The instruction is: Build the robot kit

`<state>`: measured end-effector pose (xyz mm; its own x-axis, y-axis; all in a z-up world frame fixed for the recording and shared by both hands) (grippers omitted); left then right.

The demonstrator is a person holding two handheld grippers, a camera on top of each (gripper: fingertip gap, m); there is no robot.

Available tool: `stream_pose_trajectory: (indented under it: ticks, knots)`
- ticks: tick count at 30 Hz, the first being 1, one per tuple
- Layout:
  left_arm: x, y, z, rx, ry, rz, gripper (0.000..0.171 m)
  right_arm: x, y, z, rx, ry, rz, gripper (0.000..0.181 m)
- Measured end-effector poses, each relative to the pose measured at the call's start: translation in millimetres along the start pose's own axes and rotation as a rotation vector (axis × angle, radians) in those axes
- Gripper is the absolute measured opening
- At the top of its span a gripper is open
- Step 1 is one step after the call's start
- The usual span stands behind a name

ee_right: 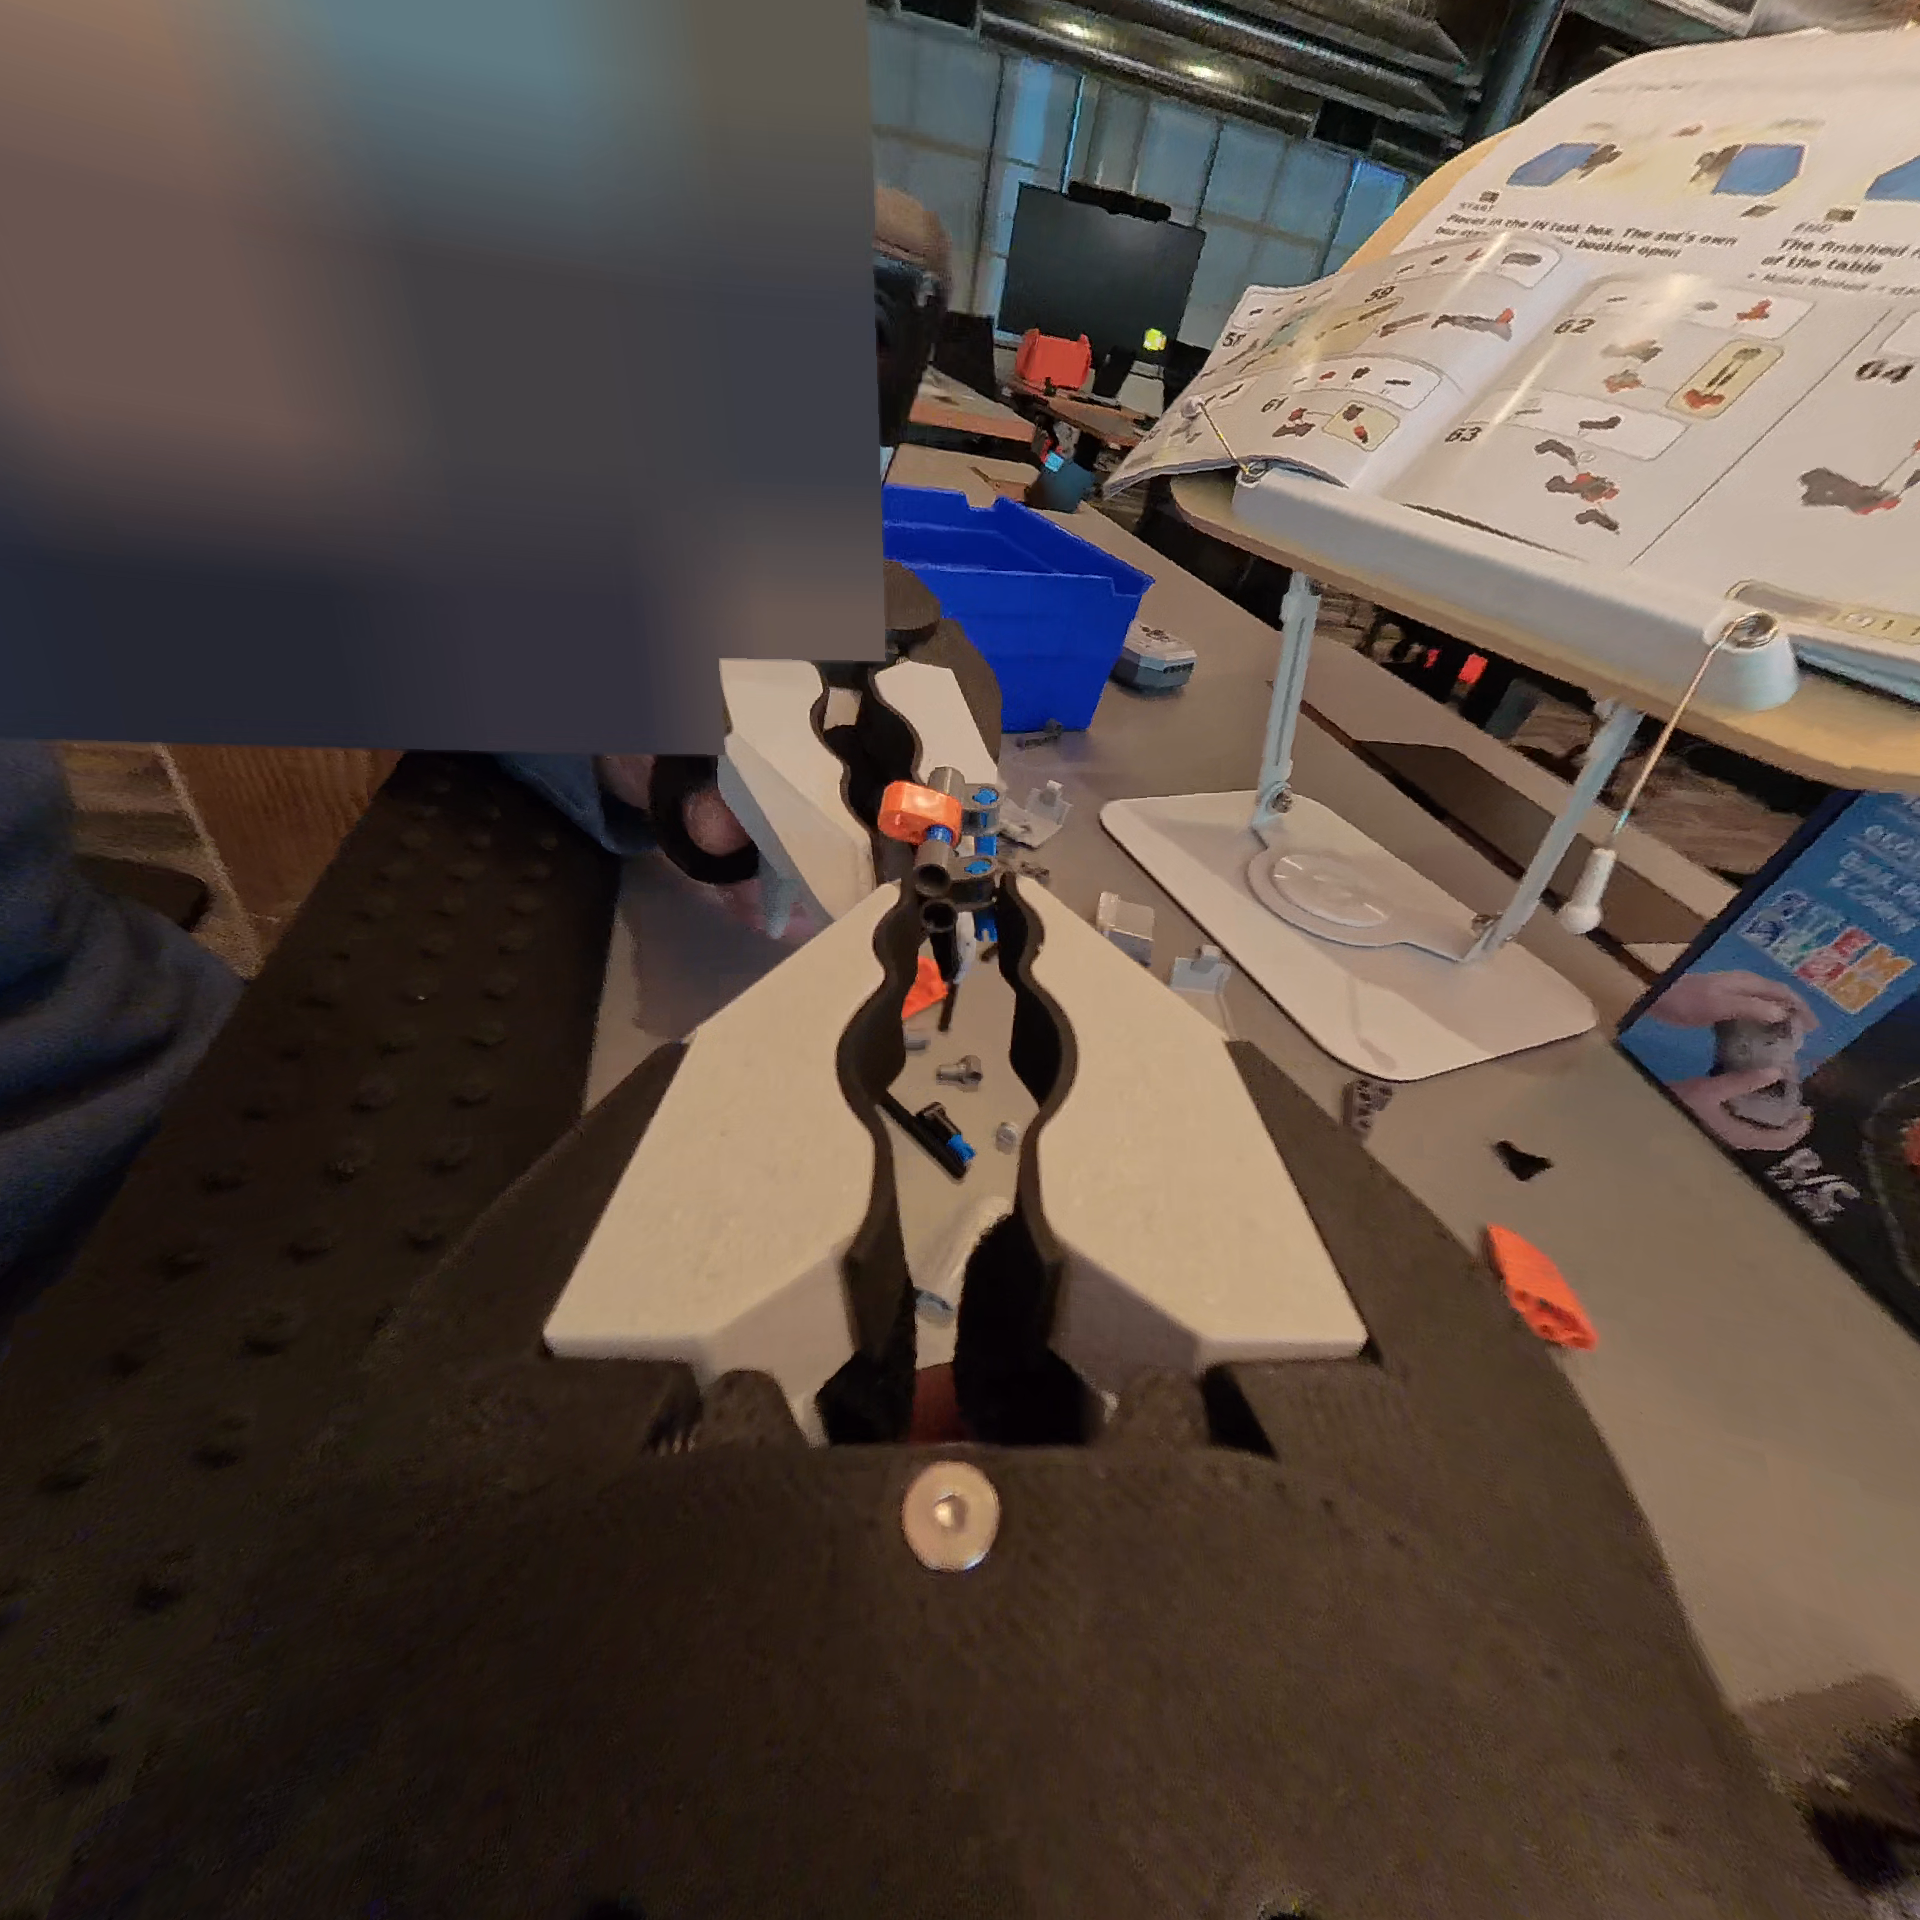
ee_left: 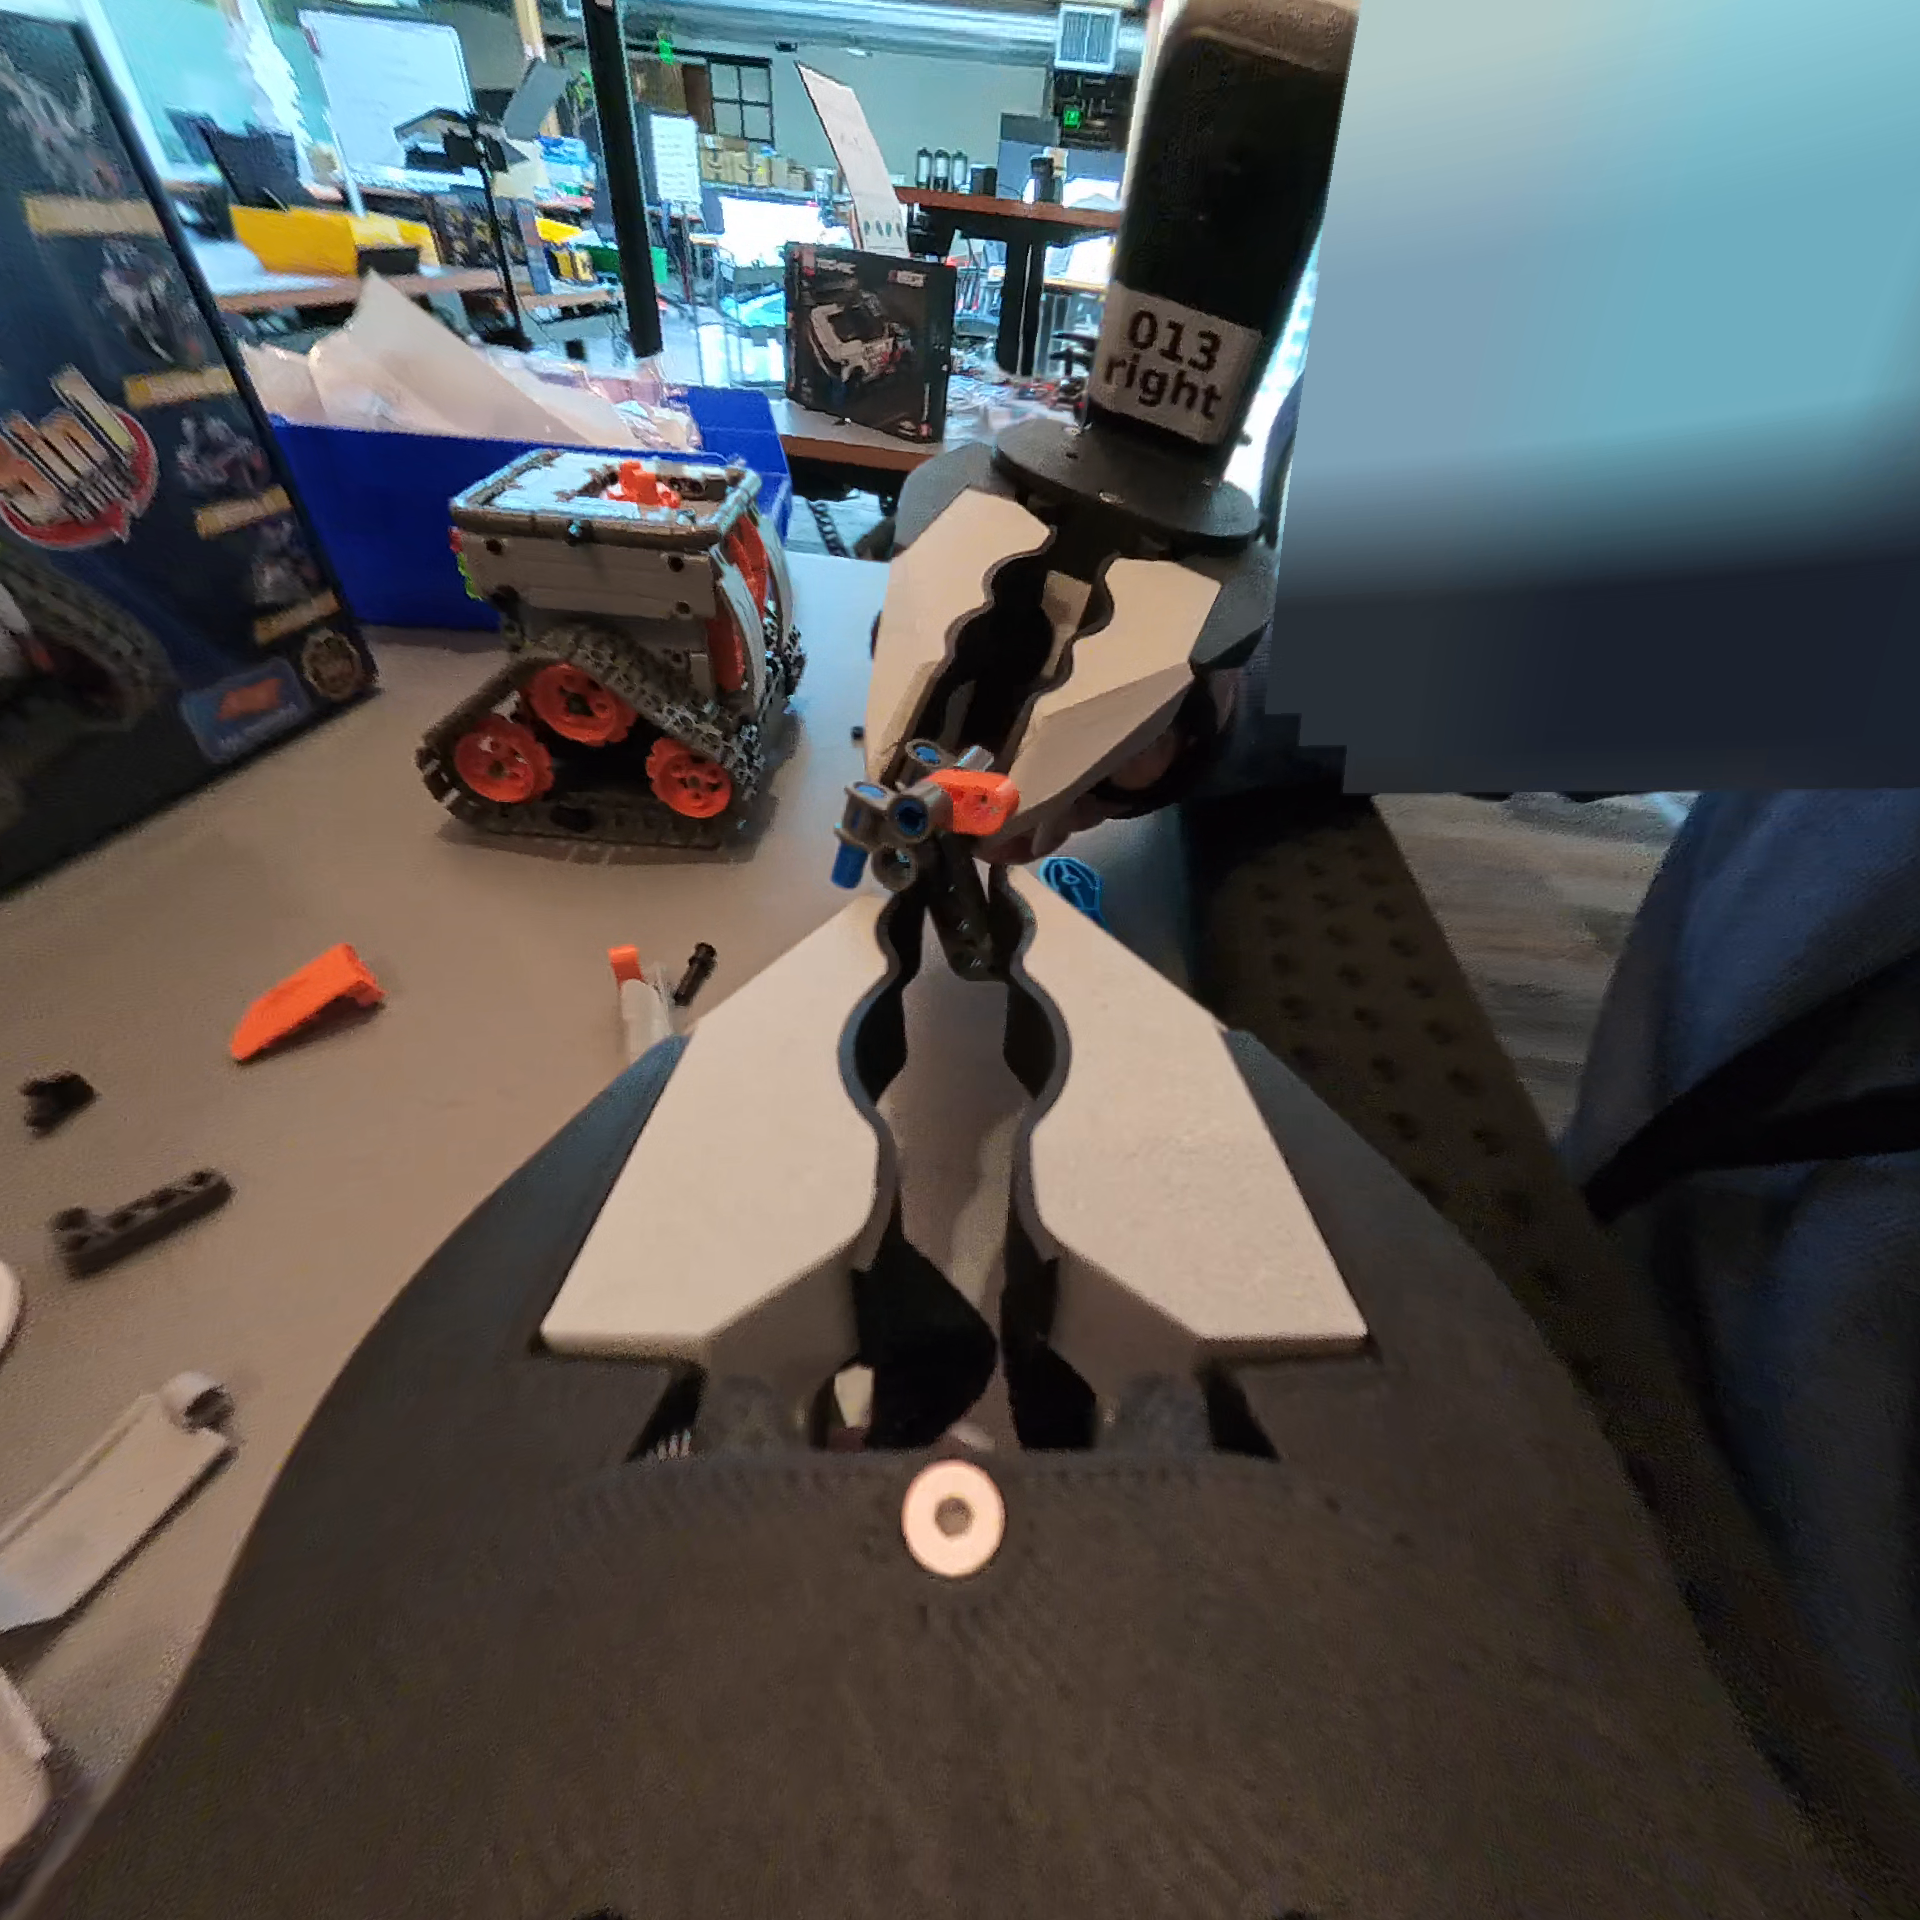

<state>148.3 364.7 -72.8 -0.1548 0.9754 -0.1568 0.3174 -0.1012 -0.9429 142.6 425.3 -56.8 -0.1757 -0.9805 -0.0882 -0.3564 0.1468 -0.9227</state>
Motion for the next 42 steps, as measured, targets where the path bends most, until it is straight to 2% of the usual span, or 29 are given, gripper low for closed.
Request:
stream_pose_trajectory:
  ticks: [4,9,11,14,18,20,24,38,42]
  knots:
    - [-1,-3,-1,0.124,-0.059,-0.019,0.009,1,-3,-1,0.12,-0.032,-0.045,0.012]
    - [-1,-3,1,0.161,-0.088,-0.012,0.011,1,0,-4,0.233,-0.066,-0.07,0.012]
    - [-7,-7,4,0.174,-0.129,-0.029,0.019,0,0,-6,0.256,-0.058,-0.078,0.012]
    - [-21,-18,13,0.209,-0.25,-0.08,0.034,-5,1,-16,0.308,-0.028,-0.099,0.012]
    - [-20,-28,7,0.359,-0.404,-0.128,0.037,-5,4,-20,0.304,0.025,-0.063,0.012]
    - [-13,-25,7,0.429,-0.465,-0.102,0.03,-2,5,-18,0.268,0.031,-0.034,0.012]
    - [-7,-24,6,0.41,-0.457,-0.103,0.02,-3,4,-18,0.229,0.069,-0.021,0.012]
    - [-5,-26,8,0.285,-0.504,-0.184,0.017,-3,-1,-18,0.084,0.205,0.023,0.011]
    - [-5,-27,11,0.241,-0.464,-0.19,0.017,-3,-3,-17,-0.073,0.26,0.08,0.012]
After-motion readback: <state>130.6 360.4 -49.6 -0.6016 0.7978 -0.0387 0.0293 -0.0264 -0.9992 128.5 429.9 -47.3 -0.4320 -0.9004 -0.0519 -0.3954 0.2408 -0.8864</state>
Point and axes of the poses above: each gripper's, where its closed fingertips meet, x out along the fingers, y out of its underside, z = x × y across the jaws, the point moved 4 cm from there along -x, back along the fingers, and after that the axes turned 13 degrees about -x, right-handed, at the moved point
